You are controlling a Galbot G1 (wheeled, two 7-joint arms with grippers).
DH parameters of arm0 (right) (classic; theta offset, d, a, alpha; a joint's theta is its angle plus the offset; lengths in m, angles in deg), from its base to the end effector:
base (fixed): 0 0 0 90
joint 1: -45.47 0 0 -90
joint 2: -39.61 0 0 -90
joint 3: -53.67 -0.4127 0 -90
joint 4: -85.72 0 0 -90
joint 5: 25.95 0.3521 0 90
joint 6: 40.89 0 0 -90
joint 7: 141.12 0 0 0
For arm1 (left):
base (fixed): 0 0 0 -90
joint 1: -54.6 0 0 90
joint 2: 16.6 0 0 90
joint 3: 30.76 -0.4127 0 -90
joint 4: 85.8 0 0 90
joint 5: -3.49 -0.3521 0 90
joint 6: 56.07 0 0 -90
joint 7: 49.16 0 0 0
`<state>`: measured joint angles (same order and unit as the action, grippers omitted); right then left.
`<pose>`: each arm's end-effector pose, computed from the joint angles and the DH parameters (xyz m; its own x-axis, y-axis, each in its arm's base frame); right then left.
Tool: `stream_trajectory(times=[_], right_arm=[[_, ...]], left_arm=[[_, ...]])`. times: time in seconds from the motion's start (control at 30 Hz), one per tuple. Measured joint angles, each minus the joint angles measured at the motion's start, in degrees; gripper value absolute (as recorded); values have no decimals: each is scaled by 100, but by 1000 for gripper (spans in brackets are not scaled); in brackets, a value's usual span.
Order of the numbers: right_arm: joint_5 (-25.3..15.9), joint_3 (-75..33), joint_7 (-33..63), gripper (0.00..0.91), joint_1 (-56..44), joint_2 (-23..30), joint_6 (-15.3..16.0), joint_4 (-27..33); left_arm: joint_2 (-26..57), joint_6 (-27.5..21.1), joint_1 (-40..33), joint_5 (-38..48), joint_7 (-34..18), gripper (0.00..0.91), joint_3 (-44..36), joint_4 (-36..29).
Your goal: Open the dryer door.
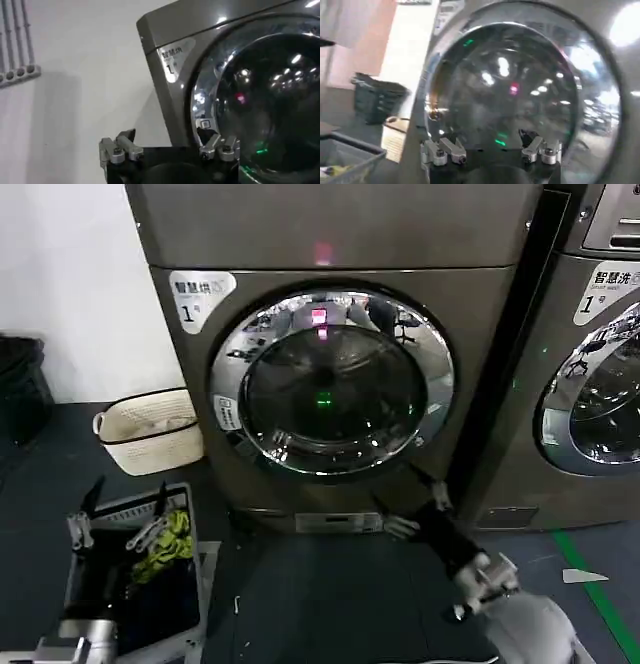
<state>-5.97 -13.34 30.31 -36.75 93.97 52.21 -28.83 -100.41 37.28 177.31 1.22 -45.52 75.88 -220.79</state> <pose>0.3313 -0.0536 -0.2468 -0.7516 -0.6428 -0.1477 -0.5820 0.7518 -0.3101 0.1169 0.0886 -0.2595 -0.9591 -0.0465 -0.2792 -0.1323 0.9457 0.2970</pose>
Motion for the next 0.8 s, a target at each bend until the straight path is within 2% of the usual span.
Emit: stream_trajectory(times=[0.4,0.8], right_arm=[[146,1253,52,907,1584,404,115,896],[99,1994,44,907,2502,1080,128,1989]], left_arm=[[-113,-16,27,-143,-6,907,11,-74],[-104,-54,-26,-135,-1,907,129,-107]])
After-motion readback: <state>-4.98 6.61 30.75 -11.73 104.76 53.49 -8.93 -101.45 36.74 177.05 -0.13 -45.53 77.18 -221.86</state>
